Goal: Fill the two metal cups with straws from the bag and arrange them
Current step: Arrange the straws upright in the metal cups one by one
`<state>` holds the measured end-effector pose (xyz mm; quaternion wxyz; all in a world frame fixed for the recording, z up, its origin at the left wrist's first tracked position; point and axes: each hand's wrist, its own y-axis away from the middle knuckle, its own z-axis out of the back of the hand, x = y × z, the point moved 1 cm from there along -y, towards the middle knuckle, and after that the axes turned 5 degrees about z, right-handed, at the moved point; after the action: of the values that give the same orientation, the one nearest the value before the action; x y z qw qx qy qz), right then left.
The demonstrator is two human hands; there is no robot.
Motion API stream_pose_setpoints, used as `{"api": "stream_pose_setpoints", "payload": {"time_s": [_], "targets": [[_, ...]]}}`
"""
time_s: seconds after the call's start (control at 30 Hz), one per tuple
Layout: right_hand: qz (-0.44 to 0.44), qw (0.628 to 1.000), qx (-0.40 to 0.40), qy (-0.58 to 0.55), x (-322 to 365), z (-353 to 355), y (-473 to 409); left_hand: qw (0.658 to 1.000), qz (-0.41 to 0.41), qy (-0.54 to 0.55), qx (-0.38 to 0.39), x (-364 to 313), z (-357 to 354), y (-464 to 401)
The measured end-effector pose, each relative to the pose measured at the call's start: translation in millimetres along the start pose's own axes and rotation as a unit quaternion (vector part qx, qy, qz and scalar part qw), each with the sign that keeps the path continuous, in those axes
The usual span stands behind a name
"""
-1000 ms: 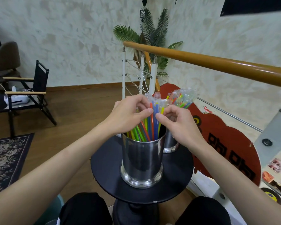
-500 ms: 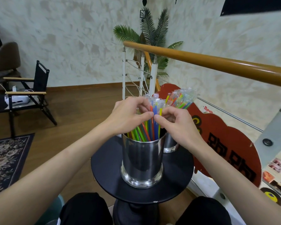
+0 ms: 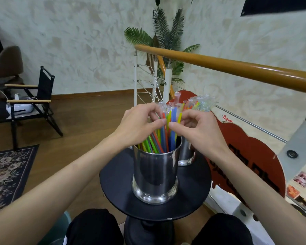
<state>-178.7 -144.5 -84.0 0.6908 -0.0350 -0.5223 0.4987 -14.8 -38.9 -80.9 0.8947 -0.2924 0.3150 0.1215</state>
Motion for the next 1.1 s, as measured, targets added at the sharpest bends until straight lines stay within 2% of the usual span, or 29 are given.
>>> {"api": "stream_pose_setpoints", "payload": {"time_s": [0.13, 0.43, 0.77, 1.0, 1.1], "targets": [[-0.011, 0.997, 0.052, 0.060, -2, -13, -2, 1.000, 0.006, -0.005, 0.011, -1, -1, -1], [0.027, 0.988, 0.016, 0.150, -3, -24, 1, 0.995, 0.008, -0.004, 0.100, 3, 9, 2], [0.042, 0.984, 0.069, 0.161, -1, -18, 3, 0.995, -0.047, -0.048, 0.073, 0, 8, 1], [0.073, 0.960, 0.113, 0.245, -4, -16, 6, 0.997, -0.063, -0.038, 0.019, -3, 11, -3], [0.079, 0.956, 0.119, 0.258, -6, -17, 5, 0.985, -0.103, -0.125, 0.052, -3, 11, -3]]}}
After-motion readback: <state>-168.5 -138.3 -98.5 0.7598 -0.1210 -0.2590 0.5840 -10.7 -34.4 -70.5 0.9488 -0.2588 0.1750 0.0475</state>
